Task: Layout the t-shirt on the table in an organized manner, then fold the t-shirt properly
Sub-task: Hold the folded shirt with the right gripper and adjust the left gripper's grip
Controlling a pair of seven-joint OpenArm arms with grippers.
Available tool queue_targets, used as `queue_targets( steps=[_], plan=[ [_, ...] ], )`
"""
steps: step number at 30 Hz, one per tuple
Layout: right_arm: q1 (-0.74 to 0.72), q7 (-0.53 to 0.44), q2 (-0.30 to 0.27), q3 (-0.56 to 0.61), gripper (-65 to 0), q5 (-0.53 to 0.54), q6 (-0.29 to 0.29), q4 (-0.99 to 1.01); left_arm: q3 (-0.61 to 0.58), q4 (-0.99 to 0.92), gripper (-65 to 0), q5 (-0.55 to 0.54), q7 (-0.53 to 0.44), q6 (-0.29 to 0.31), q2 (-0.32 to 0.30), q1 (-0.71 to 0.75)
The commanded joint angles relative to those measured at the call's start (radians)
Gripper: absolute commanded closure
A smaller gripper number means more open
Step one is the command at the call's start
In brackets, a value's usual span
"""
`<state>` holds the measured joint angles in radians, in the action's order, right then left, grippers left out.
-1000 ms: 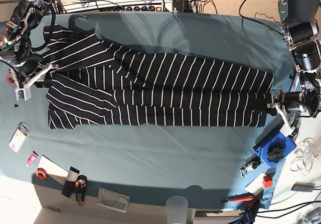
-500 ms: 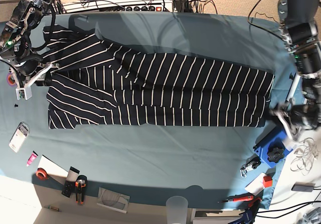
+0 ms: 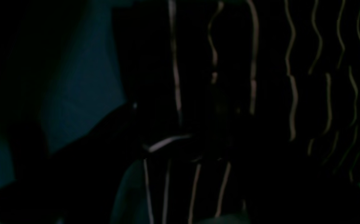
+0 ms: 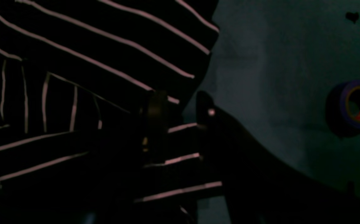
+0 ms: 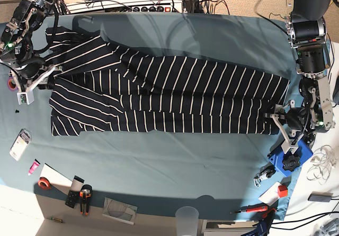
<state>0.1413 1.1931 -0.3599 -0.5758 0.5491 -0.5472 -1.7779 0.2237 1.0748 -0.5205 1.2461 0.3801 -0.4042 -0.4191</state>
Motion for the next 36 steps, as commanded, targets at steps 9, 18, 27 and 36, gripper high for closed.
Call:
queue_targets(
  steps=[9,18,27,36],
  plan=[
    [-0.009,-0.018,-0.020,-0.008,-16.4,0.008,0.002,-0.014,-0.005,-0.006,-27.1,-0.154,0.125,0.032,-0.003,0.074],
    [-0.009,-0.020,-0.020,-0.008,-16.4,0.008,0.002,-0.014,-0.005,-0.006,-19.2,-0.229,0.132,0.063,-0.006,0.097],
    [-0.009,-0.024,-0.020,-0.008,-16.4,0.008,0.002,-0.014,-0.005,-0.006,0.0,-0.236,0.122,0.066,-0.018,0.092],
    [-0.009,-0.069,-0.020,-0.008,-16.4,0.009,0.002,-0.014,-0.005,-0.006,0.0,-0.379,0.129,0.118,-0.146,0.030]
  ],
)
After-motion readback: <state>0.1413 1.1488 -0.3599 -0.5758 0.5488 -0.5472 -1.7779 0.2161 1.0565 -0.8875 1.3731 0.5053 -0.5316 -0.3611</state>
